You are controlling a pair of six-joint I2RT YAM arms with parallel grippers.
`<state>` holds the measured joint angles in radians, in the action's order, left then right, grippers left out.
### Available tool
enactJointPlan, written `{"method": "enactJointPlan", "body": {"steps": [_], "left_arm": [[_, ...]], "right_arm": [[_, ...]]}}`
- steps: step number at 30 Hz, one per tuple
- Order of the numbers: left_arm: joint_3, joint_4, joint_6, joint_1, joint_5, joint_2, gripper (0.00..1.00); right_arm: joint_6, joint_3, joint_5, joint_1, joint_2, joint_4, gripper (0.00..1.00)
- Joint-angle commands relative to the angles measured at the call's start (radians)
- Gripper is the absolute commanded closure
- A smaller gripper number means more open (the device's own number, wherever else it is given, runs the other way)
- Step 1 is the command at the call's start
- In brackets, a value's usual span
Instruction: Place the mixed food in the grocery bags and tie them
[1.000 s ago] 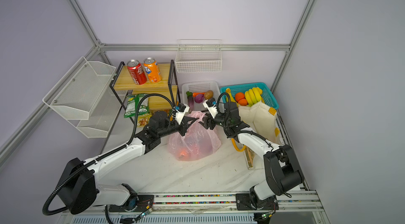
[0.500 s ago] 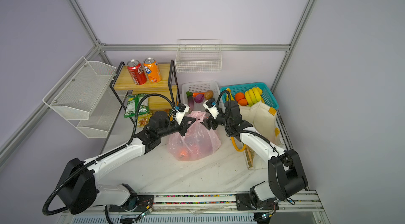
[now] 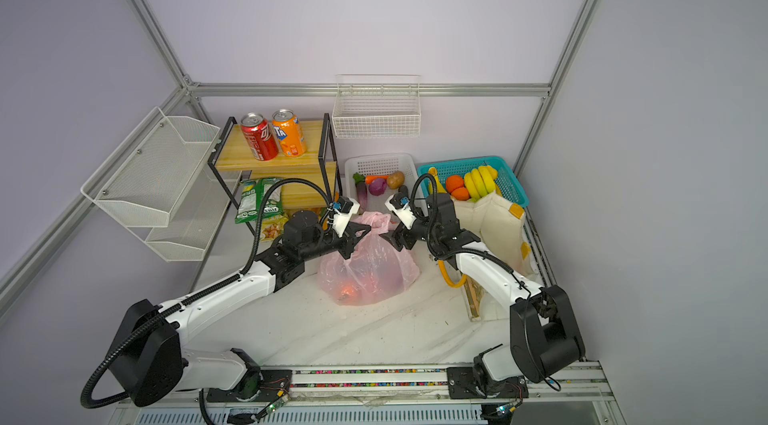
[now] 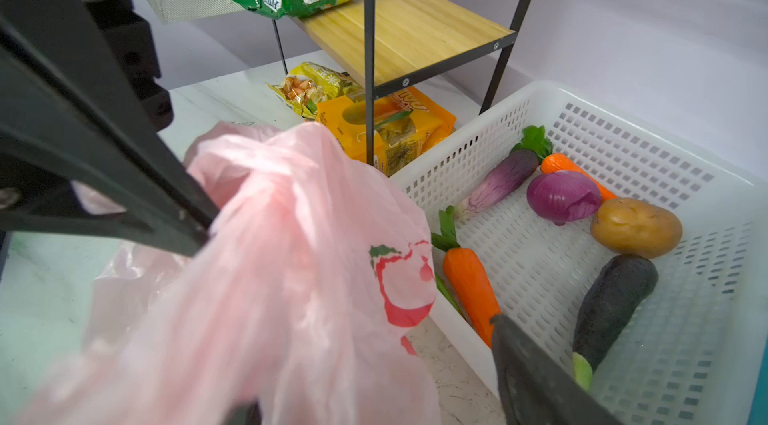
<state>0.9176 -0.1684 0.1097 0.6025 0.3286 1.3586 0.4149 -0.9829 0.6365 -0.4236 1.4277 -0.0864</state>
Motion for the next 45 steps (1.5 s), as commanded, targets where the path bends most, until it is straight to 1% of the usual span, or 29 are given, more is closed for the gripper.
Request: {"method": "enactJointPlan", "body": {"steps": [1,4,6,9,13,18,21,25,27,30,35,39,45], "left_arm": [[-0.025,-0.022,-0.015,0.000,0.008,-0.015,0.97],[-0.025,-0.023,-0.013,0.000,0.009,-0.013,0.97],[-0.025,-0.023,-0.010,0.000,0.013,-0.012,0.97],[-0.026,-0.022,-0.010,0.000,0.019,-0.013,0.96],[-0.025,-0.019,-0.009,0.000,0.019,-0.012,0.96],[-0.023,-0.019,-0.010,0.000,0.020,-0.010,0.96],[-0.023,-0.019,-0.003,0.000,0.012,-0.015,0.96],[-0.023,-0.017,0.005,0.000,-0.002,-0.025,0.96],[-0.022,-0.016,0.008,0.000,-0.009,-0.030,0.96],[-0.022,-0.016,0.010,0.000,-0.009,-0.034,0.97],[-0.023,-0.007,0.006,0.000,-0.009,-0.036,0.97],[-0.025,-0.005,0.001,0.000,-0.013,-0.036,0.96],[-0.025,-0.003,-0.001,0.000,-0.007,-0.032,0.96]], "right_arm": [[0.009,0.011,0.074,0.002,-0.043,-0.072,0.16],[-0.012,0.021,0.124,0.003,-0.049,-0.125,0.16],[-0.031,0.026,0.136,0.002,-0.047,-0.161,0.16],[-0.054,0.015,0.176,0.002,-0.022,-0.202,0.16],[-0.077,0.004,0.202,0.002,0.009,-0.235,0.16],[-0.131,0.012,0.217,0.003,0.036,-0.296,0.20],[-0.106,0.015,0.194,0.002,0.038,-0.256,0.21],[-0.055,0.084,0.067,0.003,-0.012,-0.239,0.20],[-0.038,0.116,0.041,0.002,-0.028,-0.239,0.19],[-0.020,0.133,0.058,0.002,-0.034,-0.243,0.18],[-0.065,0.117,0.129,0.001,-0.017,-0.314,0.18],[-0.090,0.077,0.138,0.001,0.005,-0.328,0.18],[-0.137,0.042,0.179,0.002,0.045,-0.372,0.25]]}}
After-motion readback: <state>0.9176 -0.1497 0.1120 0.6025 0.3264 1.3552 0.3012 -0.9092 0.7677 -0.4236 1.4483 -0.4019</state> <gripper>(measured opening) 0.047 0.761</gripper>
